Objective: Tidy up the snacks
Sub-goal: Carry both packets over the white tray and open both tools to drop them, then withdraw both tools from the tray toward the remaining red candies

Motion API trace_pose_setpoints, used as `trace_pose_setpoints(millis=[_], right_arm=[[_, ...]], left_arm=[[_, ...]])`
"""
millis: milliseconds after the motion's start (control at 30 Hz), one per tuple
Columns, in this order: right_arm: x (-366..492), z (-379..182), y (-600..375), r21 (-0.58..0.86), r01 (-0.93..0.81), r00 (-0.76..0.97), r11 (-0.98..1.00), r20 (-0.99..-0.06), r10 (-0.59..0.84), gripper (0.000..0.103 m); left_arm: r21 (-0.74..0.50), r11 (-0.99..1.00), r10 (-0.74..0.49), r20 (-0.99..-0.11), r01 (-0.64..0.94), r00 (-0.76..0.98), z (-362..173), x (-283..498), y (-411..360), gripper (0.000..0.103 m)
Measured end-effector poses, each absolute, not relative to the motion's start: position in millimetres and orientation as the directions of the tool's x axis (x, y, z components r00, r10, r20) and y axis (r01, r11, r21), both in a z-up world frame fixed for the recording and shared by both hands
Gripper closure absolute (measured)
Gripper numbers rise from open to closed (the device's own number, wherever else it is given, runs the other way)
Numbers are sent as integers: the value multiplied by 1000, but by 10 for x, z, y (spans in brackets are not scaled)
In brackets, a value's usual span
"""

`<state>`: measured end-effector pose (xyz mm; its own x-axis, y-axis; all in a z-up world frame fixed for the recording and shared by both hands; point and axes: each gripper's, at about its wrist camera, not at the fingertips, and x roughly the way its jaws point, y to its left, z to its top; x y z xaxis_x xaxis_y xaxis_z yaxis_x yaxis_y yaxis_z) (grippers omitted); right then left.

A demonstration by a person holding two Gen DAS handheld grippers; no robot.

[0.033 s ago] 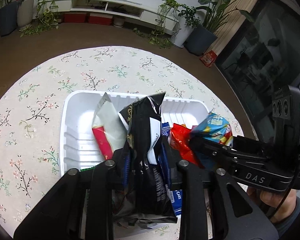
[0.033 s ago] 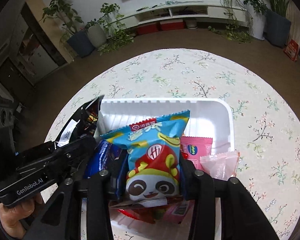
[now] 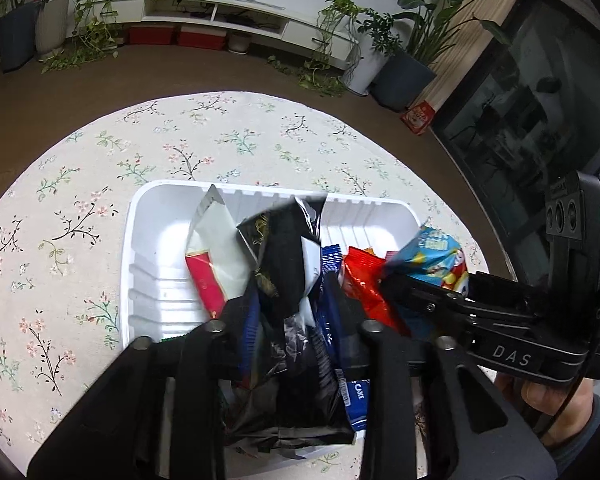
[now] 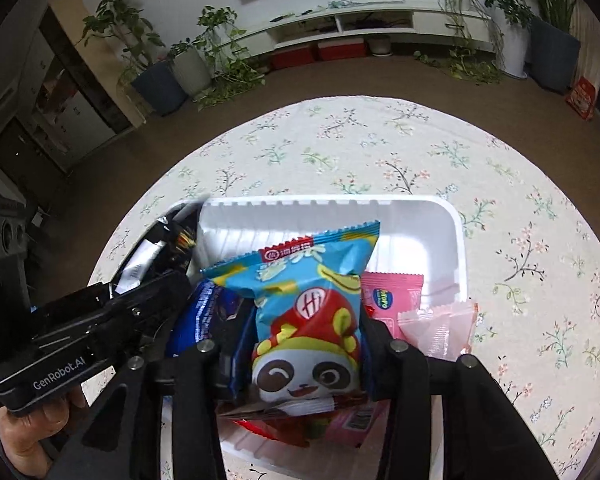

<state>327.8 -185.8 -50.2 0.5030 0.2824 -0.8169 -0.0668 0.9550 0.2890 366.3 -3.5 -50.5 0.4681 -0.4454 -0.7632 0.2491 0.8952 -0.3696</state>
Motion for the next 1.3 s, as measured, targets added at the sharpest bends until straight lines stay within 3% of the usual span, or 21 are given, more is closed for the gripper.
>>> trace_pose_setpoints(millis=[33, 67, 367, 500, 567, 633, 733, 867, 1067, 1133, 1300], right_arm=[[3284, -508, -1863, 288, -65, 501, 955, -818, 281, 51], [3305, -516, -1872, 290, -65, 503, 955, -817, 282, 49], [3270, -462, -1922, 304, -56, 515, 951, -808, 288, 37], [3244, -446, -1957, 319, -40, 518, 947, -804, 293, 34], [3235, -435, -1979, 329, -36, 518, 944, -801, 299, 33], [3216, -413, -2014, 342, -26, 523, 939, -796, 304, 30], [3176, -380, -2077, 365, -13, 536, 931, -783, 314, 28], [3103, -356, -2223, 401, 16, 547, 916, -770, 327, 28], [2833, -244, -2476, 482, 36, 592, 876, -716, 369, 28], [2659, -216, -2599, 510, 44, 617, 859, -690, 378, 27], [2178, -240, -2820, 537, 76, 657, 840, -661, 363, 25]], left_arm=[[-368, 896, -445, -761, 250, 472, -507, 3667, -41, 53], [-371, 894, -448, -758, 253, 473, -516, 3675, -37, 51], [-363, 897, -442, -754, 252, 487, -512, 3652, -22, 51], [-358, 899, -438, -741, 252, 509, -441, 3573, 5, 40], [-353, 898, -439, -733, 262, 520, -393, 3524, 7, 39], [-348, 897, -441, -721, 271, 534, -345, 3458, 13, 26], [-348, 896, -444, -700, 275, 559, -280, 3333, 63, 15], [-341, 896, -445, -682, 285, 581, -221, 3123, 107, 10], [-292, 898, -438, -667, 330, 603, -177, 2712, 34, 9], [-277, 898, -435, -678, 342, 593, -205, 2565, -46, 4], [-278, 894, -439, -705, 352, 556, -323, 2276, -267, 4]])
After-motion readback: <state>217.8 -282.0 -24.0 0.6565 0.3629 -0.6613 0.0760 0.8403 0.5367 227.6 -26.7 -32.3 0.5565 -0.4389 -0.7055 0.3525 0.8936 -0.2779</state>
